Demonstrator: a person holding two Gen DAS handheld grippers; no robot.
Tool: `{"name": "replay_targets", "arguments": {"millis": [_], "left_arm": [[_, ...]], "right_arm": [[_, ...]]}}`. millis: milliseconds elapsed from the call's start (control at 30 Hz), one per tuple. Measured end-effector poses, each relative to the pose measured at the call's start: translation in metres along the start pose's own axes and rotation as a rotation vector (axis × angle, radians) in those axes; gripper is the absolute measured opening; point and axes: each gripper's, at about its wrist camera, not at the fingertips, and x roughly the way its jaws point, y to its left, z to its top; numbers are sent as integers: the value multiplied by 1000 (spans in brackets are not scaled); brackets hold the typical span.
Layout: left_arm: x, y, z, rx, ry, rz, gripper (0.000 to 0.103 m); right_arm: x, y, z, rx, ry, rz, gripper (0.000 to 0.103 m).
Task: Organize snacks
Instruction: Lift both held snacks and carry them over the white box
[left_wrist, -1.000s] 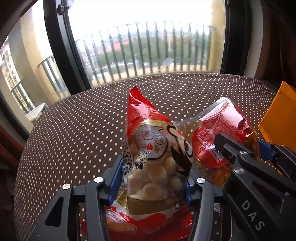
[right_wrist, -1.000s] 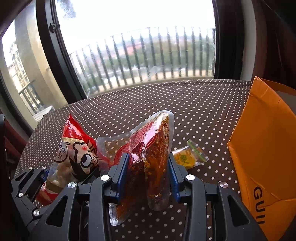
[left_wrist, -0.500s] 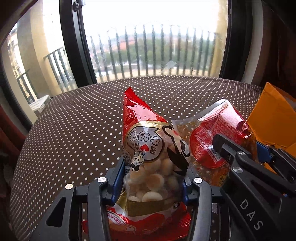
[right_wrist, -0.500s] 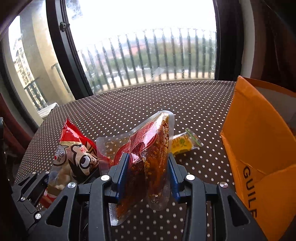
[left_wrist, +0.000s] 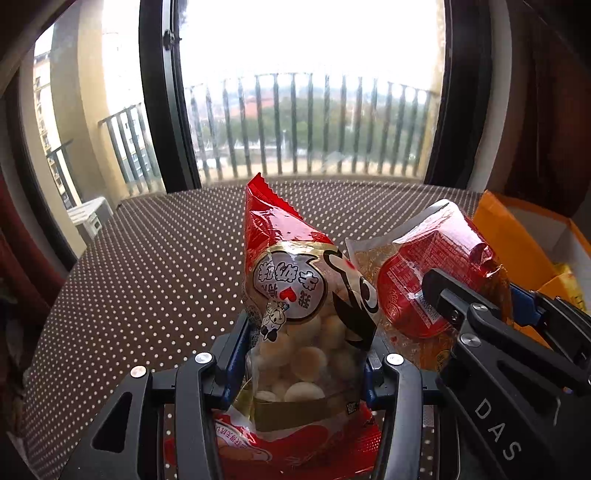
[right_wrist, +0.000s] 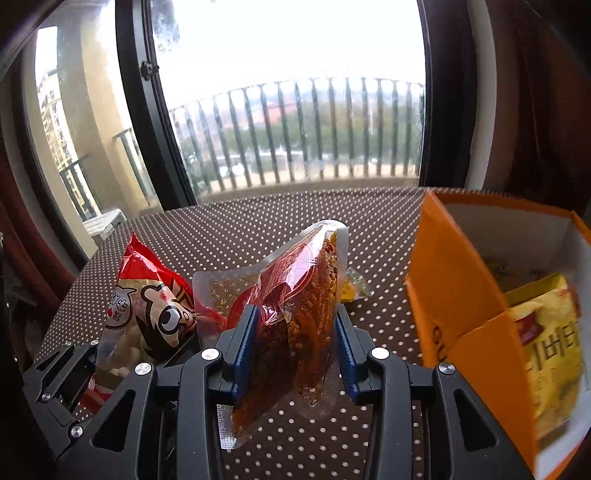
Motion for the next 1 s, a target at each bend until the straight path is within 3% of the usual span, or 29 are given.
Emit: {"name": "replay_targets", "arguments": {"millis": [533,1000], "left_arm": [[-67,-38,20,58,-133,-20,49],[-81,-74,36,104,-192,-54,49]], "right_arm": [[-62,-29,25,-4,-133,25,43],[-93,-63,28,8,-210,2,43]]}}
